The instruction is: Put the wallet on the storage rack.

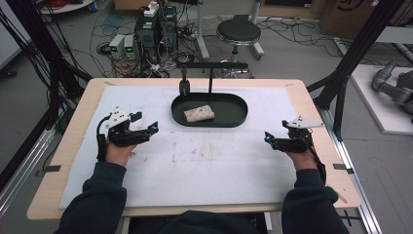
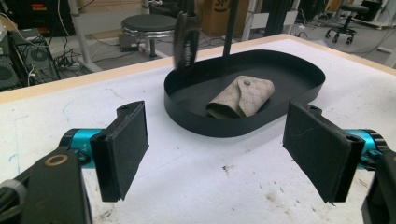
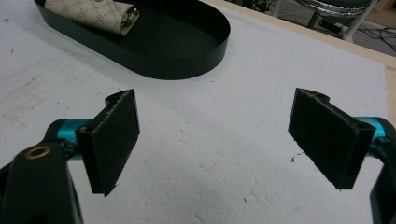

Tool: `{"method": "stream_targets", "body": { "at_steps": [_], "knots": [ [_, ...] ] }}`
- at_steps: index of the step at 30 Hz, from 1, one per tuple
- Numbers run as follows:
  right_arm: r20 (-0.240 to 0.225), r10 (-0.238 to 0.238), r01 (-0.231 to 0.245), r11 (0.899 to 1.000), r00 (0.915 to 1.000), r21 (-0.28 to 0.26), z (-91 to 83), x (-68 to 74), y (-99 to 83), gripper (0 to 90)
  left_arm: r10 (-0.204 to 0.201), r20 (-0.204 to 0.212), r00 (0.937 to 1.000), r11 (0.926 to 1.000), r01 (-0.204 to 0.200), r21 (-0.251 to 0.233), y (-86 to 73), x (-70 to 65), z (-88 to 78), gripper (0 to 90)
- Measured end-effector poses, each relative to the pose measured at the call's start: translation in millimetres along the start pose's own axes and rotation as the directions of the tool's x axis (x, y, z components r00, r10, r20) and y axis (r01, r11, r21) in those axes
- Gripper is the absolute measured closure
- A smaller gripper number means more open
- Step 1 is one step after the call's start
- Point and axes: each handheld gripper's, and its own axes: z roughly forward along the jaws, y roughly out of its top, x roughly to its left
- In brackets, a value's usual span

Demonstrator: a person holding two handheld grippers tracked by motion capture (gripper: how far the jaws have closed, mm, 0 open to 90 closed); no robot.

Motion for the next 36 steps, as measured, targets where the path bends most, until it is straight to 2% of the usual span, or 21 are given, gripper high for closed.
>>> {"method": "stream_targets", "body": {
  "at_steps": [36],
  "knots": [
    [0.01,0.001,-0.001,1.0,1.0,-0.005,-2.3,0.9,0.2,16.7,0.003,0.007,1.0,1.0,-0.003,-0.006,0.4,-1.2,-1.0,22.6]
  ]
}}
